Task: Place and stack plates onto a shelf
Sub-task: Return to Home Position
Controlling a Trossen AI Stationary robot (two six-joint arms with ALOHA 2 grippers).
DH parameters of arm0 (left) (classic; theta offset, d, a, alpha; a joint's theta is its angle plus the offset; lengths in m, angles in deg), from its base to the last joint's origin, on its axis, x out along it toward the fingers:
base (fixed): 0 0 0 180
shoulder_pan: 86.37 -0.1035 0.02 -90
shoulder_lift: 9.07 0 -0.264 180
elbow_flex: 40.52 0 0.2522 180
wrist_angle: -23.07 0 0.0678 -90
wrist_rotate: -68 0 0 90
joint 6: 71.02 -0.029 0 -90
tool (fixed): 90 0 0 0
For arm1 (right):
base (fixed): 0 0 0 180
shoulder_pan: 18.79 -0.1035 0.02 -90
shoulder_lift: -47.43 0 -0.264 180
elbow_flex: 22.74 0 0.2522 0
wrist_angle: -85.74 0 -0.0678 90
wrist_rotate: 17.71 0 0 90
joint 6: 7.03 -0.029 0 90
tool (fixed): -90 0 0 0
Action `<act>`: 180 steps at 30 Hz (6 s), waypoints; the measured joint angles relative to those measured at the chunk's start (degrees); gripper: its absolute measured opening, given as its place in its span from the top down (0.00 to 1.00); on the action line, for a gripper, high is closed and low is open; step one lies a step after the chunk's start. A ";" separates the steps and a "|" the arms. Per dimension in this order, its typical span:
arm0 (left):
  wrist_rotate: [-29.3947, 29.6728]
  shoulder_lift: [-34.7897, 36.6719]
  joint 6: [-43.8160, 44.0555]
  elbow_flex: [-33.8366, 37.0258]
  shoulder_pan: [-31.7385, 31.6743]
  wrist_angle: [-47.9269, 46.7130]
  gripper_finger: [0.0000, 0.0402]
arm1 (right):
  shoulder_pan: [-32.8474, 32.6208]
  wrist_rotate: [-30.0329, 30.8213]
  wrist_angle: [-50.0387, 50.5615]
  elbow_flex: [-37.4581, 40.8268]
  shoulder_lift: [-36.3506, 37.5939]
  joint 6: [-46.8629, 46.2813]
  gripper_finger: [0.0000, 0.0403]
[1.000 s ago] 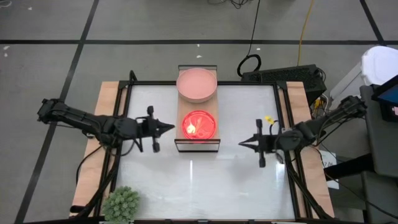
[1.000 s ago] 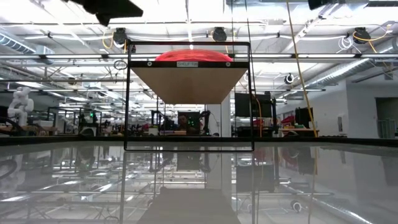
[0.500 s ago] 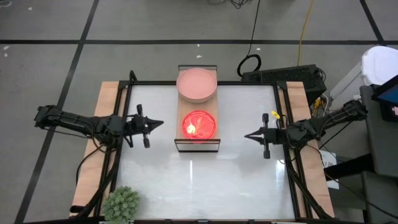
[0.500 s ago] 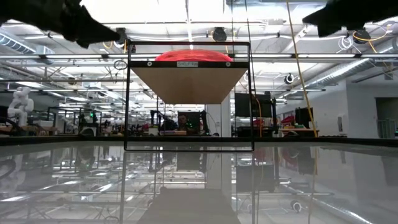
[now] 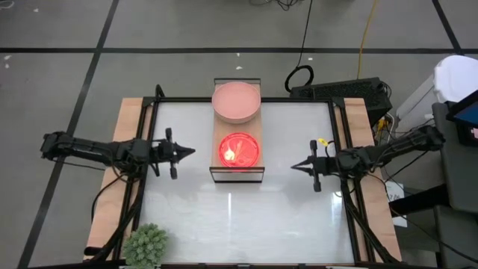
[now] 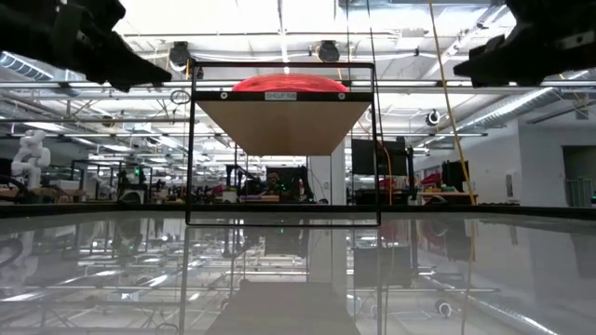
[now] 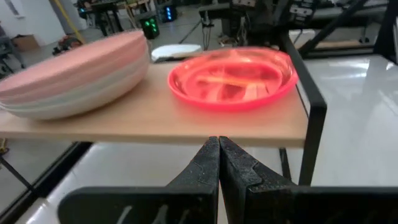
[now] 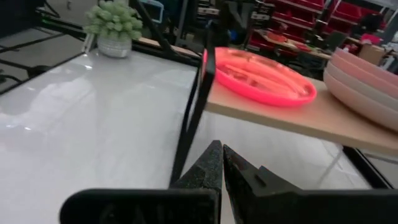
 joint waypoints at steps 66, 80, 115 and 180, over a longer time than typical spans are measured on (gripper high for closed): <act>-12.26 16.19 1.46 4.42 -5.57 -11.43 0.99 | 18.57 -13.07 -0.55 12.55 16.69 -0.65 1.00; -11.88 28.89 2.70 11.05 -5.57 -12.09 0.99 | 18.57 -13.07 -0.38 12.57 17.55 -0.85 1.00; -17.80 28.83 0.01 15.16 -5.54 2.52 0.99 | 18.57 -11.72 6.42 12.60 30.06 0.50 1.00; -21.92 28.65 -1.11 15.09 -5.54 -0.73 0.99 | 18.60 -11.78 7.33 13.58 29.97 1.87 1.00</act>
